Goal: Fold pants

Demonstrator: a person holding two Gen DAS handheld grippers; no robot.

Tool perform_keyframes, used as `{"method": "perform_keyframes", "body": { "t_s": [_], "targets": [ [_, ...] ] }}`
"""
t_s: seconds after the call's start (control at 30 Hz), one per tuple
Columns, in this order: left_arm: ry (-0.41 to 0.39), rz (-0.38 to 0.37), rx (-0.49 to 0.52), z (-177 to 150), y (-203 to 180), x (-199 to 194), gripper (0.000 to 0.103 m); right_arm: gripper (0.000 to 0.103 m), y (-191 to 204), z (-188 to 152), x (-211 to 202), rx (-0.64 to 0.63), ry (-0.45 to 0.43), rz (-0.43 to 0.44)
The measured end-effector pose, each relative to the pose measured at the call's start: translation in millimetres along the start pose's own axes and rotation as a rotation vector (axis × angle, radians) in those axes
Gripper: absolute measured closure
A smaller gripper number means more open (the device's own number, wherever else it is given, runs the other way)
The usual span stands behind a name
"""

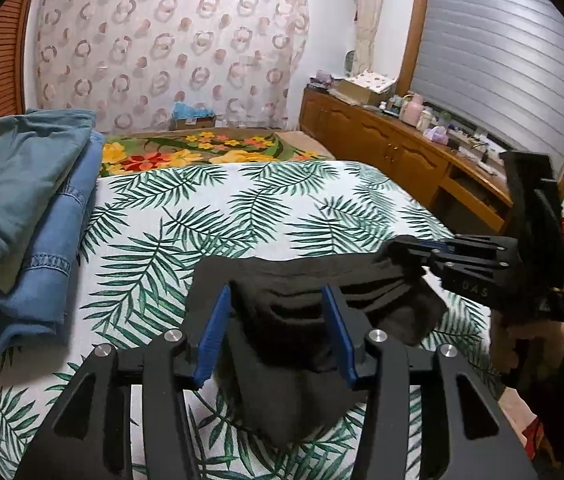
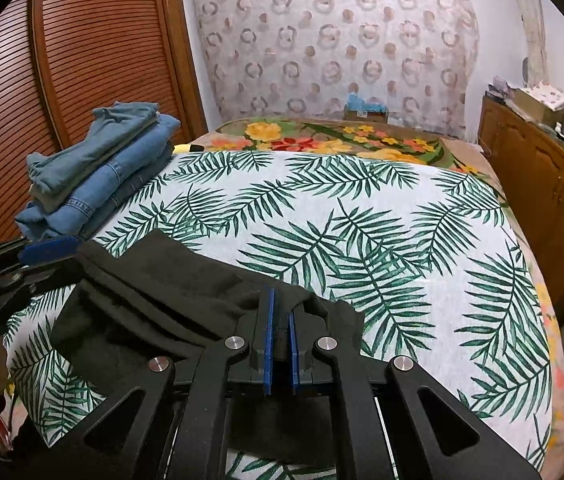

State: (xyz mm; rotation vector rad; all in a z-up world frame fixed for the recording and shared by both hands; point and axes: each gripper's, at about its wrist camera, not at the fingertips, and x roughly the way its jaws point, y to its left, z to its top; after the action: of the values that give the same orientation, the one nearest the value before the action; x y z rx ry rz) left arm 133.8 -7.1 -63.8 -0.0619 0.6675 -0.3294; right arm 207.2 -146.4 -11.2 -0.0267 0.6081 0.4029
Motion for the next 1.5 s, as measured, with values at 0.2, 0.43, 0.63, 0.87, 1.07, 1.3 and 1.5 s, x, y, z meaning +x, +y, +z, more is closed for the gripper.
{"method": "perform_keyframes", "body": {
  "t_s": [0.2, 0.43, 0.63, 0.87, 1.07, 1.3, 1.5],
  "targets": [
    [0.023, 0.012, 0.002, -11, 3, -2, 0.050, 0.084, 2, 2, -10, -0.038, 0.001, -0.016],
    [0.081, 0.028, 0.006, -24, 5, 7, 0.050, 0.057, -3, -6, -34, -0.060, -0.027, -0.032],
    [0.113, 0.076, 0.009, -21, 9, 22, 0.050, 0.057, -3, -19, -34, -0.114, 0.013, -0.029],
    [0.111, 0.098, 0.010, -15, 17, 30, 0.050, 0.057, -2, -10, -4, -0.146, 0.088, -0.020],
    [0.101, 0.092, -0.017, -16, 23, 24, 0.050, 0.057, -7, 12, 23, -0.138, 0.103, -0.043],
    [0.106, 0.070, -0.023, -24, 20, 14, 0.050, 0.057, -26, 20, 40, -0.030, 0.115, -0.082],
    [0.096, 0.050, -0.031, -28, 16, 7, 0.050, 0.057, -22, 10, 26, -0.041, 0.103, -0.090]
  ]
}}
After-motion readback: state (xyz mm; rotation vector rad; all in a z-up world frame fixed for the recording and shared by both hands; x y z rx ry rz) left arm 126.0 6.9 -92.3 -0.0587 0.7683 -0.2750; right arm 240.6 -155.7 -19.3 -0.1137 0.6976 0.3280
